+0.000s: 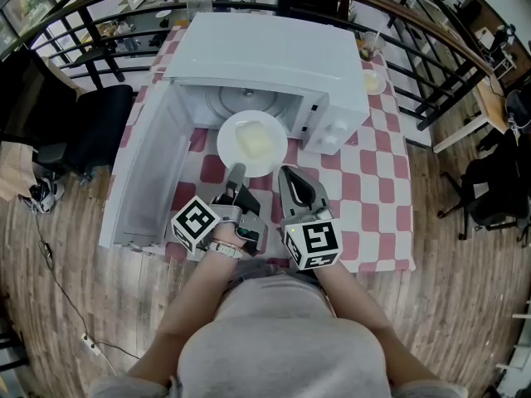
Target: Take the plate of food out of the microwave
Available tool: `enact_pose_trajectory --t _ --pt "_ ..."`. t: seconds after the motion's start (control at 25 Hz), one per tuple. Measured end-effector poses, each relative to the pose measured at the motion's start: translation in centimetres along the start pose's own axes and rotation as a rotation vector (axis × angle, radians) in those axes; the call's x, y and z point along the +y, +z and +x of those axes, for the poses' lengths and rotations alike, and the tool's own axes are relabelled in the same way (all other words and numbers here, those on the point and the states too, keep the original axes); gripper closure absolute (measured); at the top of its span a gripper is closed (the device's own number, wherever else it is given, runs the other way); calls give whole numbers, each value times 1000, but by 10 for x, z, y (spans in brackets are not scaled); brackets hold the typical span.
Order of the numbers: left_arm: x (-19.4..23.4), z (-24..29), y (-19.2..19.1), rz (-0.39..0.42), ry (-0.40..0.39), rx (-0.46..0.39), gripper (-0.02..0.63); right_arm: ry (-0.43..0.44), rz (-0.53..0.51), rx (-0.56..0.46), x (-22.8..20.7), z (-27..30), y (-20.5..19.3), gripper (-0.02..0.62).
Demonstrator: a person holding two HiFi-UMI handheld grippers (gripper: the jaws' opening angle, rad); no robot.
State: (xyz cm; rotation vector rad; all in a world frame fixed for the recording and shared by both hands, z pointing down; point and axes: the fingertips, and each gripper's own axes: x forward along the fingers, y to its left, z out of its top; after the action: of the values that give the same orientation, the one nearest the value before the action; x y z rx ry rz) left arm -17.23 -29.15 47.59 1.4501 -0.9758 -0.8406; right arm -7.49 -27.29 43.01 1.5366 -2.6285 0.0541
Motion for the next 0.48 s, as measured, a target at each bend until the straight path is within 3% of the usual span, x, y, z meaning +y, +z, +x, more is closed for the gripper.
enact_pose_trajectory --t 0.48 --pt "-7 3 -6 -5 -25 20 591 0 -11 -11 5 0 3 571"
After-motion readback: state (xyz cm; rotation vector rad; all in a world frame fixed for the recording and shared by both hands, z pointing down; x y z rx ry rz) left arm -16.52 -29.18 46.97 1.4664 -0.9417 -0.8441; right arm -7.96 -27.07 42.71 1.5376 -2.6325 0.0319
